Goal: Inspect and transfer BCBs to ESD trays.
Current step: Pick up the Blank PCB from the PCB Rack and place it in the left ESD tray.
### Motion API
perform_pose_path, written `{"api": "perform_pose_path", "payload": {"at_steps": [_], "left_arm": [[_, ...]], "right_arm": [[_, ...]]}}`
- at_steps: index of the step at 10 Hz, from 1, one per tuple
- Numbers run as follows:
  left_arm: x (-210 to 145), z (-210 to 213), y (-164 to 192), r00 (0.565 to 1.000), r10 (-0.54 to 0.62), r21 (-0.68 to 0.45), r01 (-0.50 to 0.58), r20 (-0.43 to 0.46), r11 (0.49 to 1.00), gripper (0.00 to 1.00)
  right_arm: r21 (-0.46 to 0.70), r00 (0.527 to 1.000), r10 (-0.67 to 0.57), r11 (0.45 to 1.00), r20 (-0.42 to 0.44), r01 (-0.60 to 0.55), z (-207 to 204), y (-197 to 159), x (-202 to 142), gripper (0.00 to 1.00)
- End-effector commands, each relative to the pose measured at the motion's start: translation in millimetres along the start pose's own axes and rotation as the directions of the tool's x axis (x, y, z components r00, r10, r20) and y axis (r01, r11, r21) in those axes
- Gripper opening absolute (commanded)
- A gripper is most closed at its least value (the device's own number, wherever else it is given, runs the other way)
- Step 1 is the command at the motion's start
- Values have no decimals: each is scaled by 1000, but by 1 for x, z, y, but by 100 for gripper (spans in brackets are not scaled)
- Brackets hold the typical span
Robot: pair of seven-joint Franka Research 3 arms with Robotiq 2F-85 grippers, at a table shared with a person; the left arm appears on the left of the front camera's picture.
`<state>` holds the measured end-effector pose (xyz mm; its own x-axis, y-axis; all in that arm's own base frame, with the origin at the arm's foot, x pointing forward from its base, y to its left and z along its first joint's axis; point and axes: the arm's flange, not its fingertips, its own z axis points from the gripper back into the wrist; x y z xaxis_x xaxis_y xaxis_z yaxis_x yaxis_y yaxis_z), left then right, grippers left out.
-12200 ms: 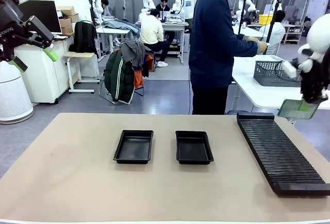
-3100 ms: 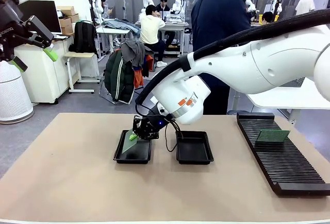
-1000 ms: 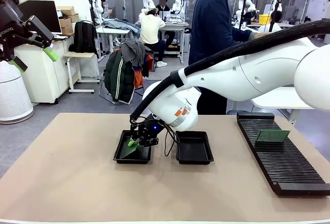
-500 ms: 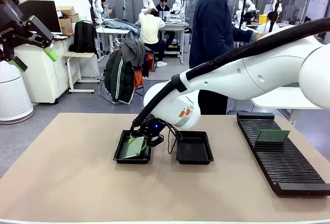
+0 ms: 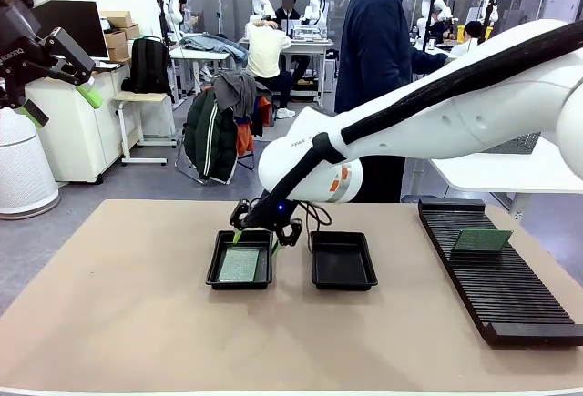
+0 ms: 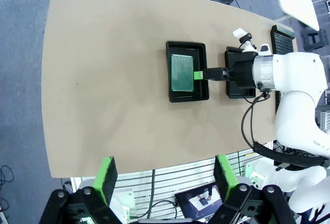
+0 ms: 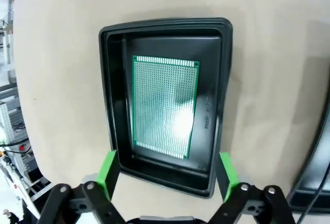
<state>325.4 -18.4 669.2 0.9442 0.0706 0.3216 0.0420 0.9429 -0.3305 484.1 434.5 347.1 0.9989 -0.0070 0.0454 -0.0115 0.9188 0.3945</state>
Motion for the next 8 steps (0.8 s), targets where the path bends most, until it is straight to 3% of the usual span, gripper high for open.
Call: {"api": "perform_pose_path", "payload": {"at_steps": [1, 5, 8], "left_arm": [[0, -2, 2, 1000, -13, -11, 13, 4, 1000, 100], [0, -2, 2, 1000, -13, -11, 13, 4, 1000, 100], [0, -2, 2, 1000, -13, -11, 13, 4, 1000, 100]], "right_arm": [[-66, 1000, 12, 998, -1, -12, 23, 9, -10, 100], [-179, 1000, 21, 984, -20, -25, 57, 11, -20, 100], [-188, 999, 9, 982, -42, -17, 64, 1, -9, 100]]}}
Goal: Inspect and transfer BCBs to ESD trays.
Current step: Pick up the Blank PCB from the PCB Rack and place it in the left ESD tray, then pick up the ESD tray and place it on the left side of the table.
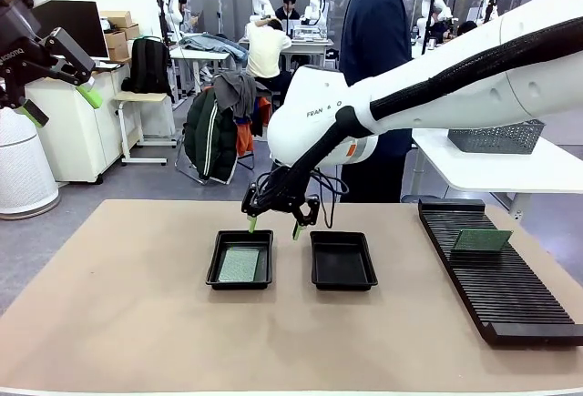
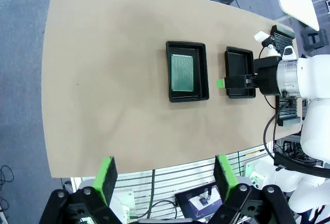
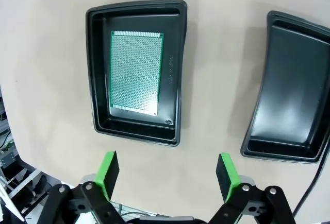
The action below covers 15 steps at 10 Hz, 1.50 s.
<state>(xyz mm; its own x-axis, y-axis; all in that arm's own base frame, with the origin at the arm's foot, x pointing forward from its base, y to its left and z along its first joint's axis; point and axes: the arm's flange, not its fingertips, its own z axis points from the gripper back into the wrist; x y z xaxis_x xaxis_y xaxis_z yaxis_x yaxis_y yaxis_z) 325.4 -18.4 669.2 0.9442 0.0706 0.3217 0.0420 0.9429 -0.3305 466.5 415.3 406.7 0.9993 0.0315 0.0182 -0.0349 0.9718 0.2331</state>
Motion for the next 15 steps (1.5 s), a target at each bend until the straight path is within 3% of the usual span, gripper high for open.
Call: {"api": "perform_pose_path", "payload": {"at_steps": [1, 15], "left_arm": [[0, -2, 2, 1000, -13, -11, 13, 4, 1000, 100], [0, -2, 2, 1000, -13, -11, 13, 4, 1000, 100]], "right_arm": [[6, 1000, 8, 1000, 6, -8, -1, 4, -3, 100], [6, 1000, 8, 1000, 6, -8, -1, 4, -3, 100]]}}
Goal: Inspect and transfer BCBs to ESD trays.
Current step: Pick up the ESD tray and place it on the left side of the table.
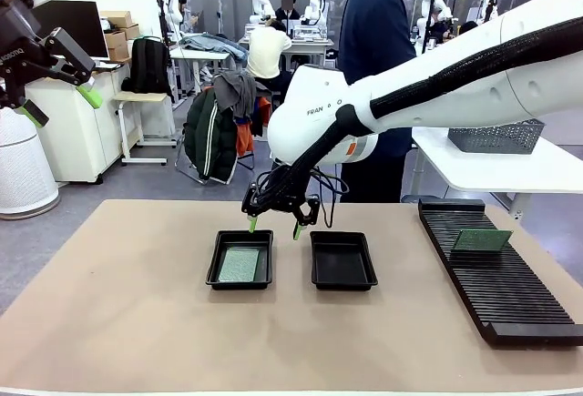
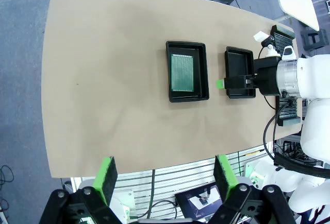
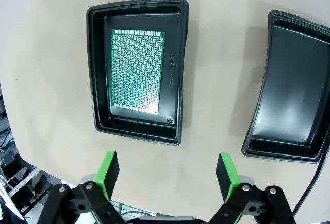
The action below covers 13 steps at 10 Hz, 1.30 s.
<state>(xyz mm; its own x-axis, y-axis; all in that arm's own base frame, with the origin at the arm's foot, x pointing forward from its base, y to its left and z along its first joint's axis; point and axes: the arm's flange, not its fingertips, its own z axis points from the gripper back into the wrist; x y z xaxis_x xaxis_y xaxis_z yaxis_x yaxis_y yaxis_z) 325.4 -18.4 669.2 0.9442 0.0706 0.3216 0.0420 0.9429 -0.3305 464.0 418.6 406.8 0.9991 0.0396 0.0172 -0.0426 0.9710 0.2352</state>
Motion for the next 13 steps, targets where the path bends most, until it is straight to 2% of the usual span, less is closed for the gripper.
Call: {"api": "perform_pose_path", "payload": {"at_steps": [1, 3, 7, 13], "left_arm": [[0, -2, 2, 1000, -13, -11, 13, 4, 1000, 100], [0, 0, 0, 1000, 0, 0, 0, 0, 1000, 100], [17, -47, -28, 998, -67, -1, 67, -9, 998, 100], [24, -180, -80, 975, -186, 25, 190, -120, 981, 100]], "right_arm": [[3, 1000, 0, 1000, 9, 0, -1, 0, -1, 100], [0, 1000, 0, 1000, 0, 0, 0, 0, 0, 100], [205, 996, -87, 976, 28, 80, 47, -53, -25, 100], [420, 987, -142, 902, 75, 98, 97, -153, -58, 100]]}}
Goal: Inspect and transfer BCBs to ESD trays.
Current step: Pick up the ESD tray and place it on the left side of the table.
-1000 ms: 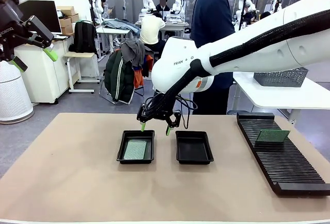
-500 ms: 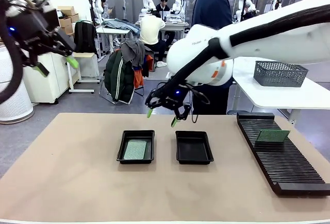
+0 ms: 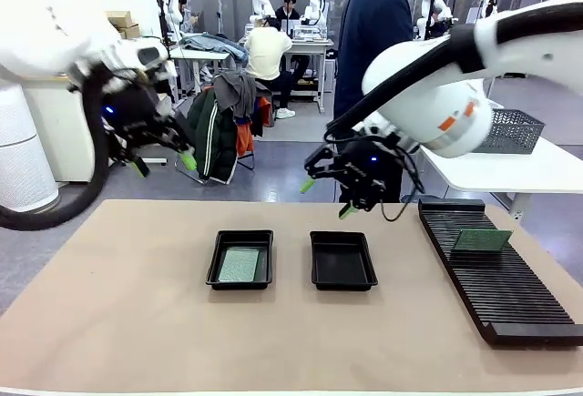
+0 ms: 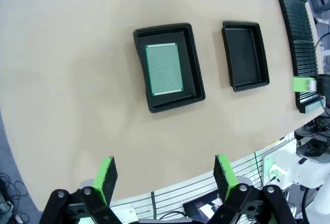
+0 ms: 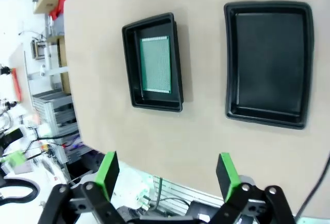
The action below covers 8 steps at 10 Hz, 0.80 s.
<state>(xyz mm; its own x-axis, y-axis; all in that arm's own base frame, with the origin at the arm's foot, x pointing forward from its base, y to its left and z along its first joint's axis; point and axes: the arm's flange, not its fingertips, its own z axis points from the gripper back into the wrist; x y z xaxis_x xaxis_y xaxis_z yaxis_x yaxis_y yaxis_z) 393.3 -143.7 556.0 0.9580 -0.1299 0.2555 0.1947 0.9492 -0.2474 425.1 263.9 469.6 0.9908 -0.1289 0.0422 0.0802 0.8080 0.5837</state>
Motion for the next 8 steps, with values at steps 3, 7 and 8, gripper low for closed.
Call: {"api": "perform_pose_path", "payload": {"at_steps": [3, 7, 8], "left_arm": [[12, -74, -15, 999, -30, 63, 28, 18, 998, 100], [16, -134, -21, 997, -74, 105, 76, -27, 992, 100], [17, -149, -17, 997, -65, 114, 70, -48, 991, 100]], "right_arm": [[135, 1000, -10, 991, 24, 7, 33, -49, -14, 100], [127, 998, -41, 991, 39, 35, 44, -51, -10, 100], [127, 998, -41, 991, 39, 35, 44, -51, -10, 100]]}}
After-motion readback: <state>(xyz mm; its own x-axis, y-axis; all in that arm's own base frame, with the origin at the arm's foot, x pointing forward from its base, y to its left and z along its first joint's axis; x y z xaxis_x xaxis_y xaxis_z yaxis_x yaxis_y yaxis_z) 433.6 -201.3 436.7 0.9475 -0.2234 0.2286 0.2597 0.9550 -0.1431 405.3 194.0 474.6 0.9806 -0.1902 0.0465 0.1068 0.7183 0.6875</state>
